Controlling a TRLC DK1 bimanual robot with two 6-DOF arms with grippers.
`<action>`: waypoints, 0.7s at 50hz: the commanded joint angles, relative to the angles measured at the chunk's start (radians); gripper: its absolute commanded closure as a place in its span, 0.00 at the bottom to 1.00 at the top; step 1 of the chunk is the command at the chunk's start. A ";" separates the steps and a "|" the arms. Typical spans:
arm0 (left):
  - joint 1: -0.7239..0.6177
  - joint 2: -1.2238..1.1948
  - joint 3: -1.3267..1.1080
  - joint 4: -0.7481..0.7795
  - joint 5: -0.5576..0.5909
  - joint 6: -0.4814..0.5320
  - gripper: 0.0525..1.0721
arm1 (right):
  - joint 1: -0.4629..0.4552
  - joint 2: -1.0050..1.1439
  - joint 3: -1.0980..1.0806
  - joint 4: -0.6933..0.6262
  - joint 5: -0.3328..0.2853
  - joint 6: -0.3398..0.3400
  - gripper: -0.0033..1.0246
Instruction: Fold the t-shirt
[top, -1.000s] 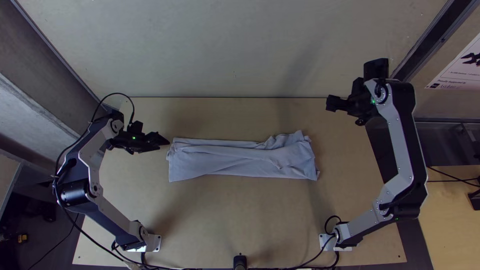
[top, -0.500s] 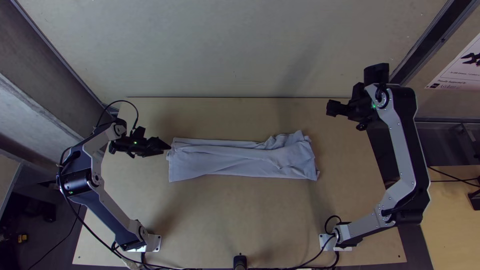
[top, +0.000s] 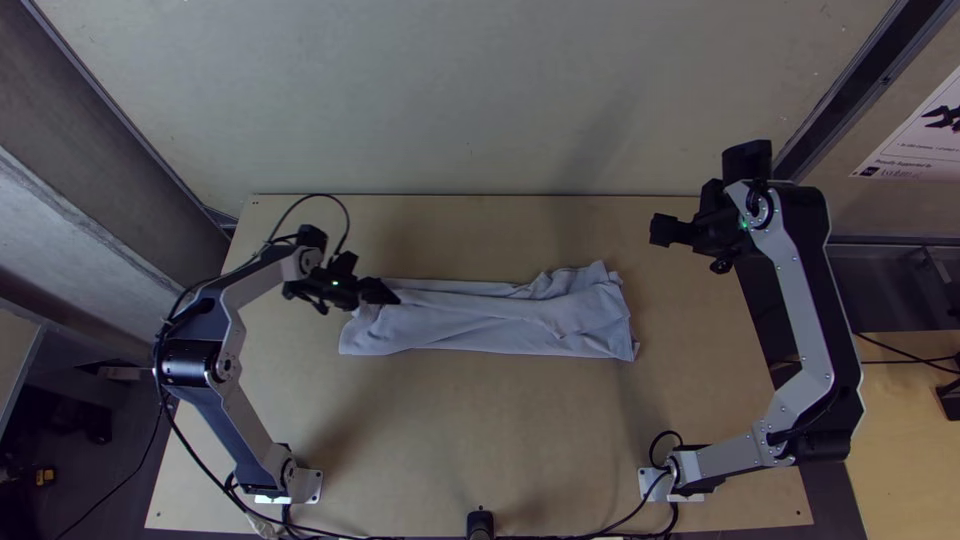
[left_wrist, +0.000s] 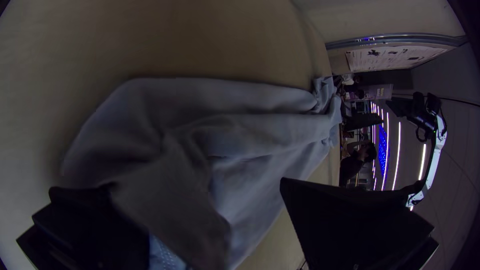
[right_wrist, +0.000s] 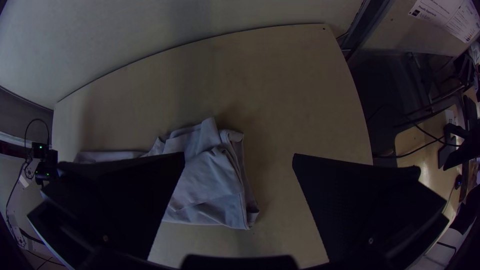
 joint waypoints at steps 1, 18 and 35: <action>-0.093 0.022 -0.054 0.037 -0.080 -0.139 0.04 | 0.008 -0.033 -0.038 0.006 -0.001 0.015 0.04; -0.237 0.012 0.003 0.063 -0.416 -0.279 0.27 | 0.013 -0.096 -0.180 0.074 -0.001 0.027 0.04; -0.110 -0.040 0.054 -0.044 -0.501 -0.239 0.98 | 0.014 -0.149 -0.279 0.131 -0.003 0.039 0.04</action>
